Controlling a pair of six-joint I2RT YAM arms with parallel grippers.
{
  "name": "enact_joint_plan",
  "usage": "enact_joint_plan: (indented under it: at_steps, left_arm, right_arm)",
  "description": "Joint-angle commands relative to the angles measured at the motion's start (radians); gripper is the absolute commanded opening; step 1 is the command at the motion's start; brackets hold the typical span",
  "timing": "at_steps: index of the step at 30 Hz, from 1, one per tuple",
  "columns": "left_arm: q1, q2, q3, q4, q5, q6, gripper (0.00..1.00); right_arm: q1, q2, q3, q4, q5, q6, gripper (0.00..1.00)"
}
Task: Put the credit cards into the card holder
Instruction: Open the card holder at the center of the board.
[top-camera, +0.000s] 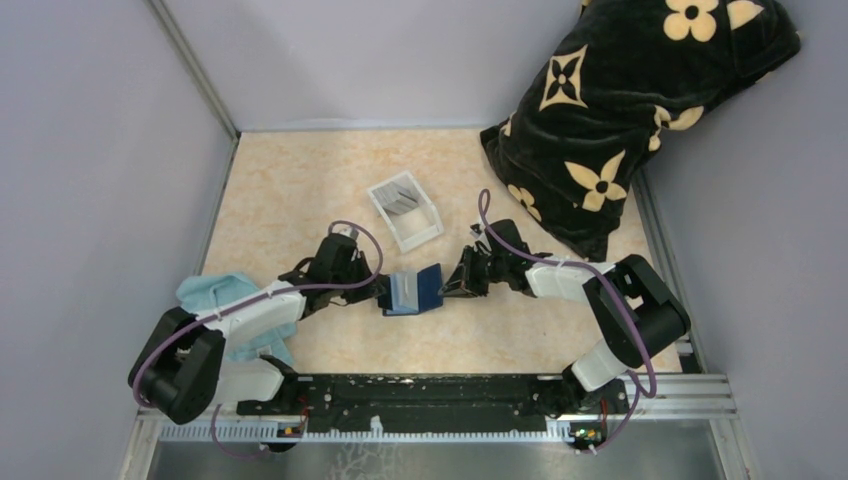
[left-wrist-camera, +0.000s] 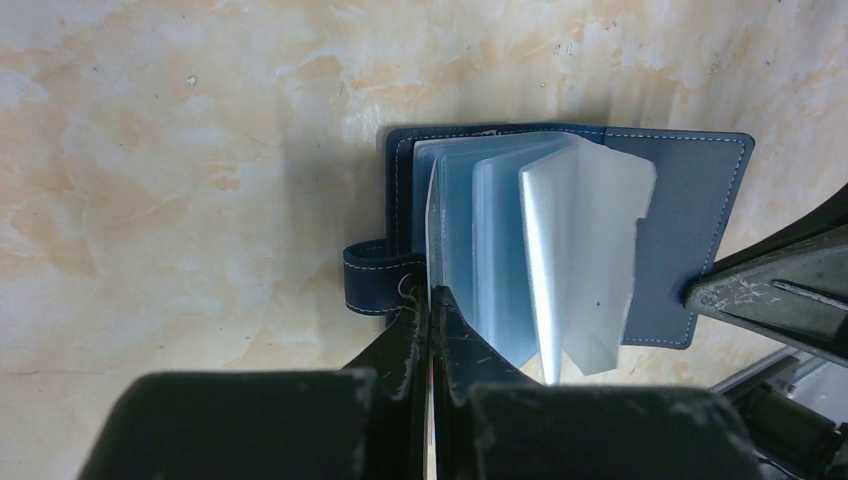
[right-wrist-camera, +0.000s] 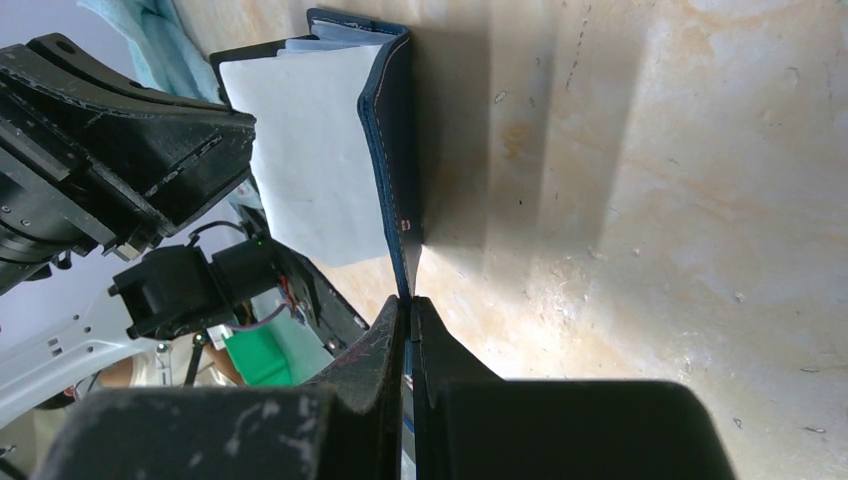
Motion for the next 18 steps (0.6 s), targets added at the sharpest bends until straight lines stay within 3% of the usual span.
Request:
enact_joint_plan:
  at_steps: [1, 18]
  left_arm:
    - [0.015, -0.007, -0.066, 0.073, 0.069, -0.032, 0.00]
    - [0.021, -0.096, -0.053, 0.097, 0.141, -0.040, 0.00]
  right_arm:
    - [-0.011, 0.004, -0.006, 0.031, -0.003, -0.023, 0.00]
    - [-0.011, 0.009, -0.021, 0.033, 0.006, -0.034, 0.00]
